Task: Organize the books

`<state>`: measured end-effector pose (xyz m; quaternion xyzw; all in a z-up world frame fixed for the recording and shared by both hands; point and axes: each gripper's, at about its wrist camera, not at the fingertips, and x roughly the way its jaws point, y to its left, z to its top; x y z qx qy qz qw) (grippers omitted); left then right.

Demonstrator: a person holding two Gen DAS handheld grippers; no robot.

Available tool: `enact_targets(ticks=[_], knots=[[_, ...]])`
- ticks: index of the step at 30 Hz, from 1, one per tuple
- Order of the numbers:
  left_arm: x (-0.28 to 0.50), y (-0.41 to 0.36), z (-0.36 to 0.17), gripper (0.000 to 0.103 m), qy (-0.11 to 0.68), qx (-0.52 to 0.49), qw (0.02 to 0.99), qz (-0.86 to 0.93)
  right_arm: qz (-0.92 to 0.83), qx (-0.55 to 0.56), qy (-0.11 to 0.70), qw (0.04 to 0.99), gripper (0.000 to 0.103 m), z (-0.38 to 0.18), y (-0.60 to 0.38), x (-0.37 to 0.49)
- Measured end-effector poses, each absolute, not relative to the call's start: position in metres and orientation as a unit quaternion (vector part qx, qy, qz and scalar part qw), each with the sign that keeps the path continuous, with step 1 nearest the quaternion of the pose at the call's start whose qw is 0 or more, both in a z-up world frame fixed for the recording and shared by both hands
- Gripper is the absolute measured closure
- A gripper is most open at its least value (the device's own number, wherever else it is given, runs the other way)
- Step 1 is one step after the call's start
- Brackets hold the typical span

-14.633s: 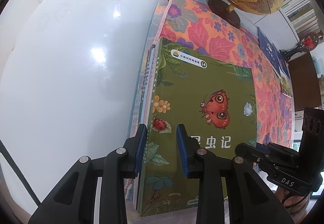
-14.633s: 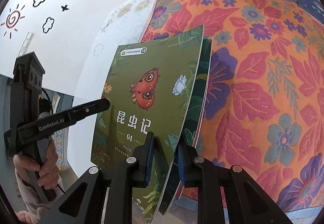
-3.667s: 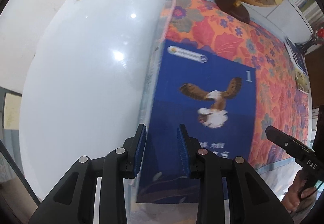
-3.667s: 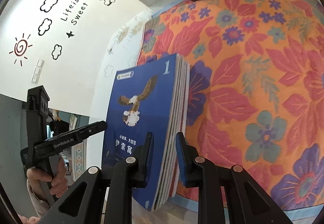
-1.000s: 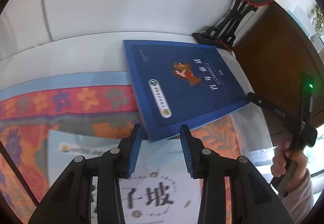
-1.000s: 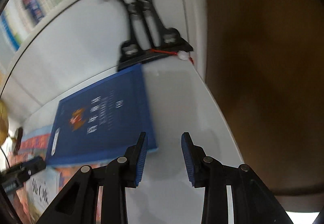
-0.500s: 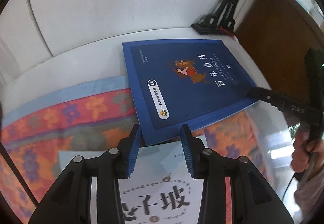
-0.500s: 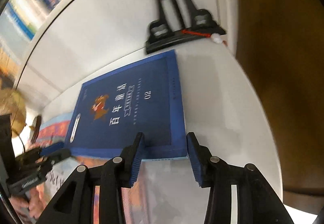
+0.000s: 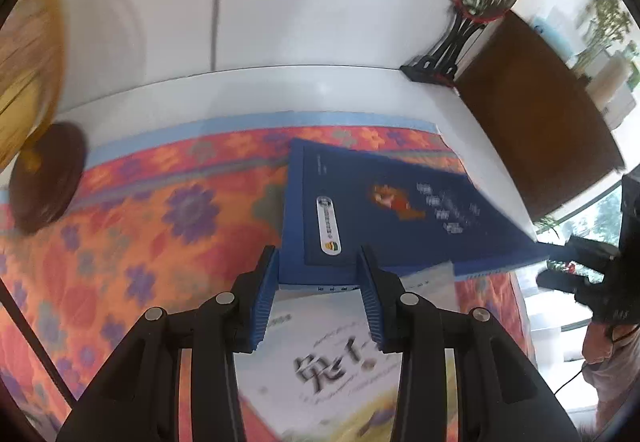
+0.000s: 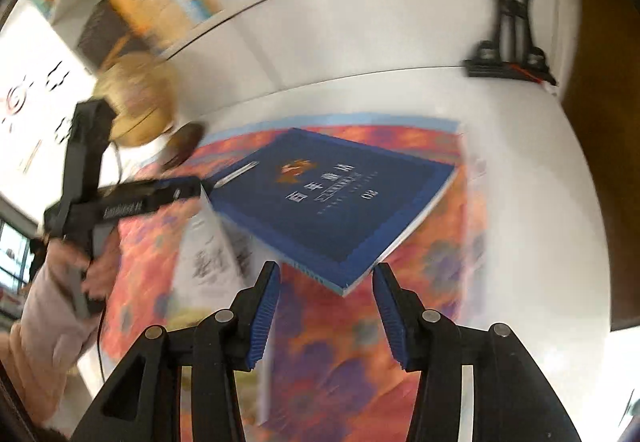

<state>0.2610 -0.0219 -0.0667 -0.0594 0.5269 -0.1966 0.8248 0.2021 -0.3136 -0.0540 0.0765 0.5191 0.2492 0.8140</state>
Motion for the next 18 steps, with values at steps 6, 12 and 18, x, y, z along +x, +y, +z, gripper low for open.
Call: enact_targets(ticks=[6, 12, 18], knots=[[0.233, 0.02, -0.09, 0.066, 0.555, -0.103, 0.814, -0.141, 0.201, 0.004, 0.531, 0.823, 0.056, -0.072, -0.274, 0.148], [0.184, 0.058, -0.098, 0.064, 0.555, -0.216, 0.797, -0.099, 0.25, 0.102, 0.594, 0.758, 0.056, -0.119, -0.27, 0.141], [0.149, 0.062, -0.113, 0.064, 0.578, -0.24, 0.772, -0.113, 0.235, 0.074, 0.605, 0.757, 0.05, -0.139, -0.271, 0.152]])
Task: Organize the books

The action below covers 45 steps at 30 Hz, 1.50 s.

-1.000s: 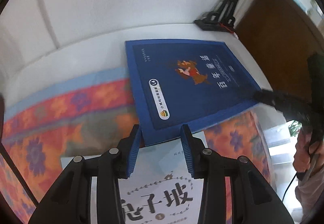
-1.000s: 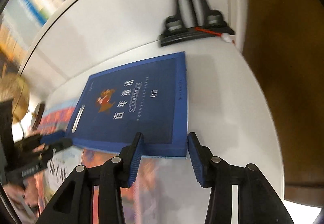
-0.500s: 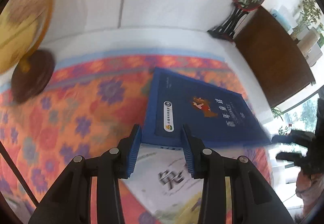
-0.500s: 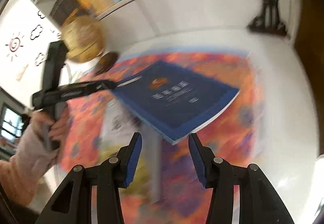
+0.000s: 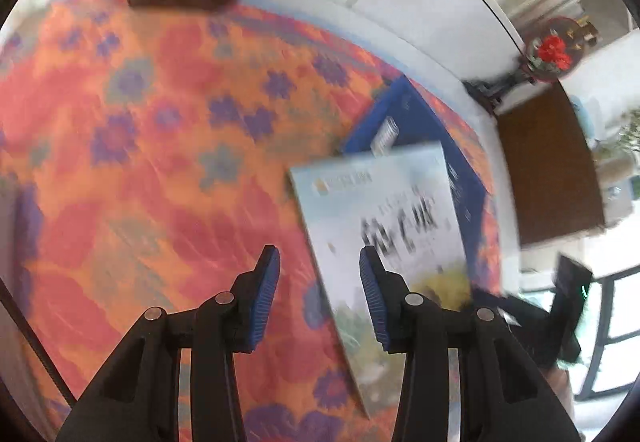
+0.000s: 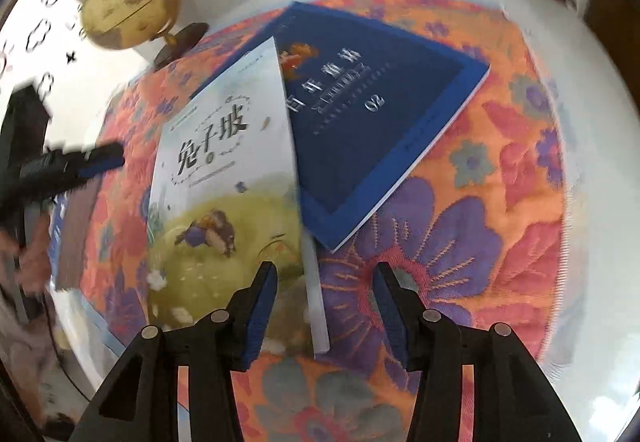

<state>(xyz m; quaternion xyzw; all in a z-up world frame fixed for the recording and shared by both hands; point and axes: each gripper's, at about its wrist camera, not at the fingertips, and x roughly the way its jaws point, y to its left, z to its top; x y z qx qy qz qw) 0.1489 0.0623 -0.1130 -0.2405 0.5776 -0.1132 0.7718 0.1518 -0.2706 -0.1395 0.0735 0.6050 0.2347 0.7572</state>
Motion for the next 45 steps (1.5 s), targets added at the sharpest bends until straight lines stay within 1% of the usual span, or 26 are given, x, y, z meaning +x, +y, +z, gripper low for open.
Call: enact_targets(ticks=[2, 3, 5, 6, 7, 9, 10, 13, 14, 16, 17, 19, 20, 21, 23, 24, 27, 31, 32, 34, 35, 36, 37, 40, 43, 45], knots=[[0.144, 0.046, -0.135, 0.064, 0.615, -0.247, 0.736, -0.138, 0.249, 0.091, 0.611, 0.746, 0.047, -0.142, -0.271, 0.158], [0.142, 0.041, -0.142, 0.064, 0.62, -0.252, 0.729, -0.142, 0.257, 0.105, 0.616, 0.737, 0.047, -0.142, -0.271, 0.16], [0.136, 0.032, -0.138, 0.064, 0.6, -0.243, 0.749, -0.142, 0.292, 0.142, 0.632, 0.703, 0.045, -0.146, -0.261, 0.158], [0.134, 0.029, -0.138, 0.062, 0.605, -0.236, 0.746, -0.145, 0.297, 0.136, 0.637, 0.698, 0.044, -0.145, -0.251, 0.152], [0.131, 0.026, -0.136, 0.063, 0.608, -0.228, 0.748, -0.141, 0.302, 0.11, 0.637, 0.701, 0.043, -0.143, -0.237, 0.144], [0.124, 0.027, -0.135, 0.063, 0.615, -0.209, 0.747, -0.138, 0.305, 0.022, 0.632, 0.712, 0.043, -0.134, -0.201, 0.122], [0.12, 0.03, -0.133, 0.063, 0.617, -0.203, 0.748, -0.136, 0.316, 0.011, 0.638, 0.702, 0.043, -0.133, -0.187, 0.112], [0.099, 0.048, -0.125, 0.063, 0.625, -0.199, 0.743, -0.133, 0.362, 0.076, 0.667, 0.646, 0.043, -0.14, -0.16, 0.077], [0.091, 0.055, -0.125, 0.063, 0.633, -0.198, 0.736, -0.136, 0.372, 0.074, 0.672, 0.636, 0.044, -0.142, -0.153, 0.064], [0.074, 0.062, -0.127, 0.063, 0.66, -0.196, 0.708, -0.157, 0.369, 0.061, 0.665, 0.646, 0.046, -0.139, -0.152, 0.049], [0.068, 0.064, -0.131, 0.063, 0.672, -0.186, 0.699, -0.156, 0.359, 0.074, 0.664, 0.652, 0.047, -0.138, -0.16, 0.049], [0.068, 0.068, -0.137, 0.064, 0.684, -0.161, 0.698, -0.14, 0.333, 0.123, 0.664, 0.658, 0.047, -0.14, -0.18, 0.057], [0.072, 0.072, -0.139, 0.064, 0.684, -0.172, 0.694, -0.144, 0.318, 0.15, 0.663, 0.66, 0.047, -0.144, -0.193, 0.069], [0.077, 0.076, -0.14, 0.064, 0.682, -0.189, 0.691, -0.145, 0.314, 0.176, 0.665, 0.654, 0.052, -0.15, -0.202, 0.077], [0.086, 0.08, -0.141, 0.066, 0.682, -0.197, 0.691, -0.139, 0.322, 0.219, 0.667, 0.635, 0.054, -0.159, -0.21, 0.087], [0.089, 0.08, -0.142, 0.07, 0.688, -0.193, 0.686, -0.135, 0.331, 0.225, 0.666, 0.63, 0.054, -0.161, -0.209, 0.091], [0.093, 0.083, -0.145, 0.071, 0.701, -0.193, 0.673, -0.133, 0.352, 0.218, 0.657, 0.63, 0.054, -0.162, -0.204, 0.096], [0.095, 0.104, -0.153, 0.074, 0.706, -0.248, 0.649, -0.138, 0.363, 0.249, 0.646, 0.624, 0.055, -0.17, -0.196, 0.106], [0.095, 0.108, -0.155, 0.075, 0.707, -0.259, 0.643, -0.139, 0.364, 0.255, 0.643, 0.624, 0.056, -0.171, -0.194, 0.108], [0.095, 0.111, -0.157, 0.076, 0.708, -0.265, 0.639, -0.142, 0.365, 0.248, 0.64, 0.629, 0.067, -0.166, -0.192, 0.107], [0.092, 0.112, -0.156, 0.076, 0.708, -0.262, 0.64, -0.142, 0.362, 0.244, 0.639, 0.634, 0.07, -0.166, -0.191, 0.109], [0.092, 0.113, -0.155, 0.077, 0.709, -0.258, 0.641, -0.141, 0.356, 0.242, 0.639, 0.637, 0.081, -0.165, -0.199, 0.107], [0.092, 0.112, -0.155, 0.077, 0.71, -0.254, 0.642, -0.14, 0.342, 0.242, 0.642, 0.642, 0.088, -0.168, -0.199, 0.109], [0.094, 0.106, -0.154, 0.077, 0.71, -0.244, 0.647, -0.132, 0.333, 0.272, 0.643, 0.634, 0.091, -0.174, -0.204, 0.111], [0.094, 0.101, -0.153, 0.078, 0.707, -0.231, 0.657, -0.122, 0.323, 0.233, 0.635, 0.662, 0.09, -0.163, -0.196, 0.107], [0.092, 0.092, -0.147, 0.078, 0.703, -0.197, 0.674, -0.114, 0.31, 0.211, 0.629, 0.68, 0.09, -0.155, -0.191, 0.102]])
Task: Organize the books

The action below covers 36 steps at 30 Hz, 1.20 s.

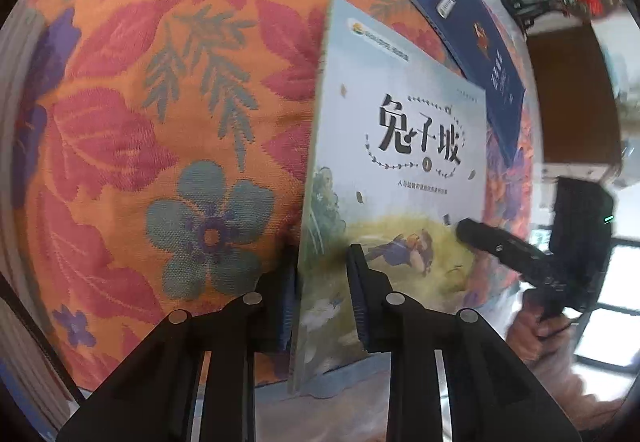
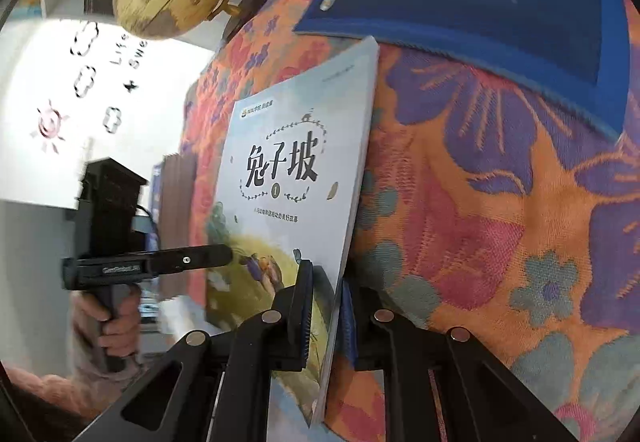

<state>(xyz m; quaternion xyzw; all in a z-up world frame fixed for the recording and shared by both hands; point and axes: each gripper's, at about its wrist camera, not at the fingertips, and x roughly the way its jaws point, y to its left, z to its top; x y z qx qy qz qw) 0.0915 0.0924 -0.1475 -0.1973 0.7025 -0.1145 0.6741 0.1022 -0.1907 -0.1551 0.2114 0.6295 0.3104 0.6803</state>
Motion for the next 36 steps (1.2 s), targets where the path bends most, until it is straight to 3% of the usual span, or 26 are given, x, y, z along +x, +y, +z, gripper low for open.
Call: enact_targets(ticks=[8, 36], knots=[[0.08, 0.056, -0.124, 0.078, 0.702, -0.101, 0.7, -0.088, 0.336, 0.147, 0.587, 0.722, 0.09, -0.106, -0.166, 0.082], [0.043, 0.098, -0.068, 0.078, 0.651, -0.116, 0.74, -0.123, 0.35, 0.092, 0.531, 0.766, 0.09, -0.027, -0.111, 0.038]])
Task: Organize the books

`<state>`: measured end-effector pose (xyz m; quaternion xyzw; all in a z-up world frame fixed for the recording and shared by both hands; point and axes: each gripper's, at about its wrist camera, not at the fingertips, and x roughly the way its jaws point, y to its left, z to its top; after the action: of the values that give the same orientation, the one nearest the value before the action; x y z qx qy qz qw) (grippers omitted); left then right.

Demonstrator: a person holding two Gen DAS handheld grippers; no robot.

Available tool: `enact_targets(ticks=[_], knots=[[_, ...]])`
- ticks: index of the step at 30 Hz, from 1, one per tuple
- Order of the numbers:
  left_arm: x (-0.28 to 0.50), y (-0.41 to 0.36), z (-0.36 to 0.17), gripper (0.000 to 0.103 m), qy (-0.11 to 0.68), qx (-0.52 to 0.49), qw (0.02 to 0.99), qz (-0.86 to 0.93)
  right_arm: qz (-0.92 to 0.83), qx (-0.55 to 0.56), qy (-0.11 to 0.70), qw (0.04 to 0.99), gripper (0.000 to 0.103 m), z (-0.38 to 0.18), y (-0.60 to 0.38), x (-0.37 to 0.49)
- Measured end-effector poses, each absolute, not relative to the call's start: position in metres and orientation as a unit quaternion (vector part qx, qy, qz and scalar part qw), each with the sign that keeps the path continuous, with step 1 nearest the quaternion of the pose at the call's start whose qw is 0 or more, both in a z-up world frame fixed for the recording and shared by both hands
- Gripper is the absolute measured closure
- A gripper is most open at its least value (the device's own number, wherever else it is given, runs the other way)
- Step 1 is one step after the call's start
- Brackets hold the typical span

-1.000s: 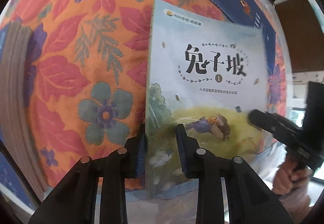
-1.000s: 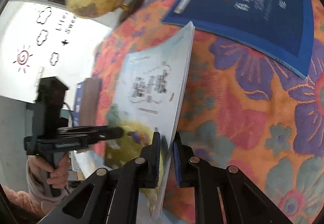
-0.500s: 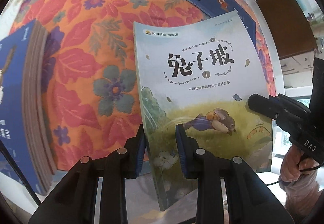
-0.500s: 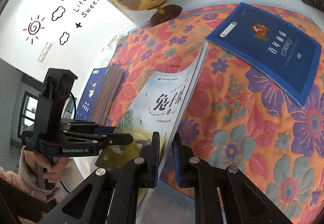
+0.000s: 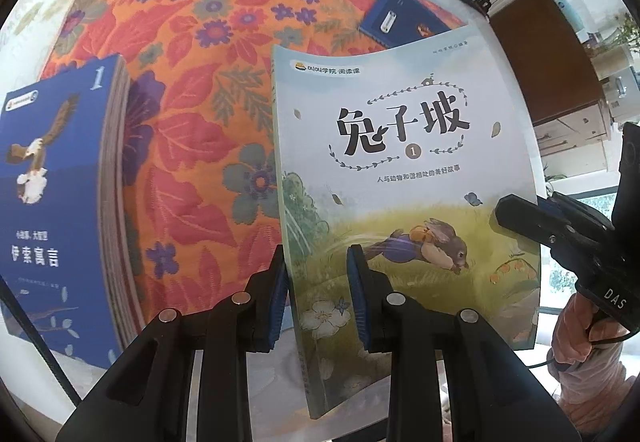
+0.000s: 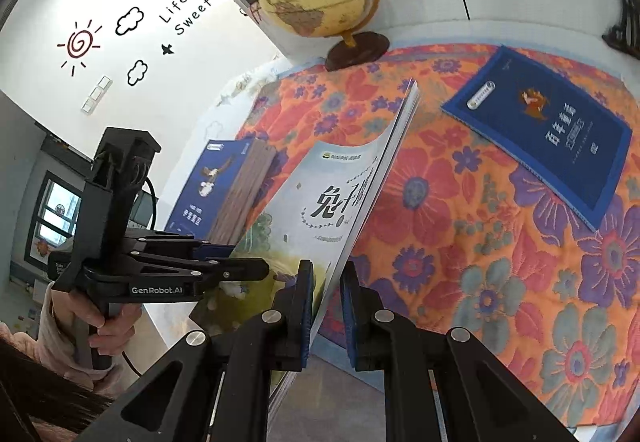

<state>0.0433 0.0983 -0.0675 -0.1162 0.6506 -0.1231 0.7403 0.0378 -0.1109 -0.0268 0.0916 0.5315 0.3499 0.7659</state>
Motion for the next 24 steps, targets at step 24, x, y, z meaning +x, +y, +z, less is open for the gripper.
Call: enact_targets(ticks=[24], knots=[[0.02, 0.22, -0.025, 0.078, 0.609, -0.141, 0.775, -0.093, 0.388, 0.087, 0.491, 0.775, 0.089, 0.019, -0.001, 0.028]])
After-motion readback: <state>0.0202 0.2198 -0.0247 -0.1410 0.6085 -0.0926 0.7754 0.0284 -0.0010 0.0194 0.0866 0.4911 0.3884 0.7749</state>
